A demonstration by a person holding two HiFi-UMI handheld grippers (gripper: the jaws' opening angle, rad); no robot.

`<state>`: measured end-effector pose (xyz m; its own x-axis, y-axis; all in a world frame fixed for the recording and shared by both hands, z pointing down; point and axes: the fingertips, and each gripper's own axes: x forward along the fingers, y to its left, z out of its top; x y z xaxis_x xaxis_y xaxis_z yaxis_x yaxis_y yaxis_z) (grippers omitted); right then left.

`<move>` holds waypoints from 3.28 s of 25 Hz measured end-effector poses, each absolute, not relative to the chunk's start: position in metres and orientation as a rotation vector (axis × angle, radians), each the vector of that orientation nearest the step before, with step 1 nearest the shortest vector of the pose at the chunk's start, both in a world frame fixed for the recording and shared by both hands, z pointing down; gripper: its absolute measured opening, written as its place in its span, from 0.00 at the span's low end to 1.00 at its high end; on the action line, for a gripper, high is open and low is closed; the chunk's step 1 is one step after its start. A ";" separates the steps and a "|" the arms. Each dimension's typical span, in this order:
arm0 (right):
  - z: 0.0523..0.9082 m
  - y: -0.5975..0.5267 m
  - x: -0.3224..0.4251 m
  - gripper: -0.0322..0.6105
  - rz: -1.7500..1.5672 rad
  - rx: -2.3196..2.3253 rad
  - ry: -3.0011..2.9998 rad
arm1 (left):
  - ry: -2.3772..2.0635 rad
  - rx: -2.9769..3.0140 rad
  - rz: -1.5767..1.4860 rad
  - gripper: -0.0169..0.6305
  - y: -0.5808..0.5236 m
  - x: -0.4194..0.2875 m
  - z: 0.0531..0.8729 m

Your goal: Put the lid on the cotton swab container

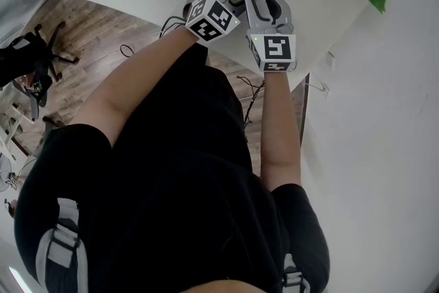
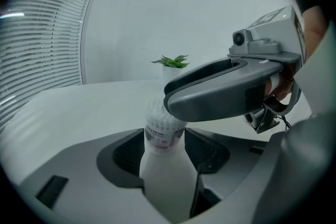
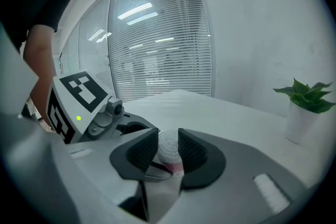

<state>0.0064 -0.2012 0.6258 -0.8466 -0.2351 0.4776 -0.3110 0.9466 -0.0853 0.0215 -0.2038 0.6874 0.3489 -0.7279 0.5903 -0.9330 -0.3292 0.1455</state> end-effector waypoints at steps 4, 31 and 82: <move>0.626 -0.201 0.006 0.25 0.231 0.396 -2.616 | -1.452 2.134 0.600 0.40 -0.192 0.016 0.686; 0.451 -0.163 0.066 0.25 0.443 0.490 -2.965 | -1.676 2.321 0.309 0.18 -0.125 -0.018 0.473; 0.285 -0.157 0.117 0.07 0.118 0.637 -3.143 | -1.794 2.590 0.135 0.04 -0.124 0.013 0.294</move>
